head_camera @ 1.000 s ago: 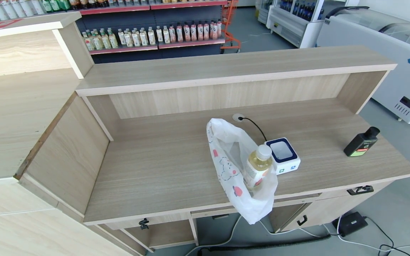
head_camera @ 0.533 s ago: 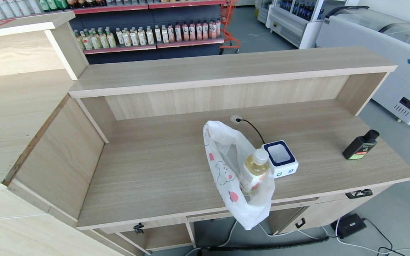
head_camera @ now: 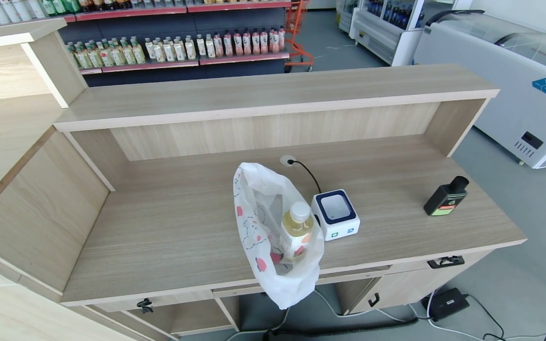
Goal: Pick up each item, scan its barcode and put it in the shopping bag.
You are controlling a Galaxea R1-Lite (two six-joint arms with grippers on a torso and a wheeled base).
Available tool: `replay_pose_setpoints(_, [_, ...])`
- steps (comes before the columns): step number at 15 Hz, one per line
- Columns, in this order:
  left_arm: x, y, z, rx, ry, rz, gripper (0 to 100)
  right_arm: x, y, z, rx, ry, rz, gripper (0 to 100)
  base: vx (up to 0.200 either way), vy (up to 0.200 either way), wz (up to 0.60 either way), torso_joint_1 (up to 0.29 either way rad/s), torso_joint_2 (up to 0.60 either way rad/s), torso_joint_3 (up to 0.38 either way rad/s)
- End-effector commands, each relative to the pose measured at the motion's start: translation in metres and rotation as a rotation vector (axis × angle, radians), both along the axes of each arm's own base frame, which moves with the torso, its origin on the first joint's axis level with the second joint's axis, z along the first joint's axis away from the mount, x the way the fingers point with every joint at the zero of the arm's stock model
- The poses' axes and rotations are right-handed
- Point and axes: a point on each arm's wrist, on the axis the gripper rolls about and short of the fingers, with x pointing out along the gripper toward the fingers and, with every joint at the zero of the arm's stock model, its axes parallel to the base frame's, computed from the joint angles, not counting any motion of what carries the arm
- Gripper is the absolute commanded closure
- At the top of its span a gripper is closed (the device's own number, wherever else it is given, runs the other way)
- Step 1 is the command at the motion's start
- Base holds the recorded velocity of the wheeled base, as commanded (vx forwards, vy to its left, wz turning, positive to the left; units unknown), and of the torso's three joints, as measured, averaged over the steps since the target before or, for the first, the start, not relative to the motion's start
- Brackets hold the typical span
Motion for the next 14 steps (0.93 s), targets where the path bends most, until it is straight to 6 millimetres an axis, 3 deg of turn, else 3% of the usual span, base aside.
replay_pose_setpoints(1, [0.0, 0.0, 0.0, -0.001, -0.001, -0.001, 0, 0.007, -0.005, -0.012, 0.003, 0.044, -0.003, 0, 0.0, -0.2, 0.0, 0.002, 0.01, 0.002])
replay_pose_setpoints(5, [0.0, 0.0, 0.0, -0.007, 0.0, -0.001, 0, 0.015, -0.005, -0.021, -0.01, 0.088, -0.017, 0, 0.0, 0.0, 0.0, 0.0, 0.0, 0.0])
replay_pose_setpoints(8, [0.0, 0.0, 0.0, -0.007, 0.0, -0.001, 0, 0.042, 0.004, -0.028, -0.002, 0.075, 0.092, 0, 0.0, 0.0, 0.0, 0.0, 0.0, 0.0])
replay_pose_setpoints(14, [0.0, 0.0, 0.0, -0.007, 0.0, -0.001, 0, 0.079, 0.047, -0.052, 0.032, 0.084, 0.358, 0, 0.0, 0.0, 0.0, 0.0, 0.0, 0.0])
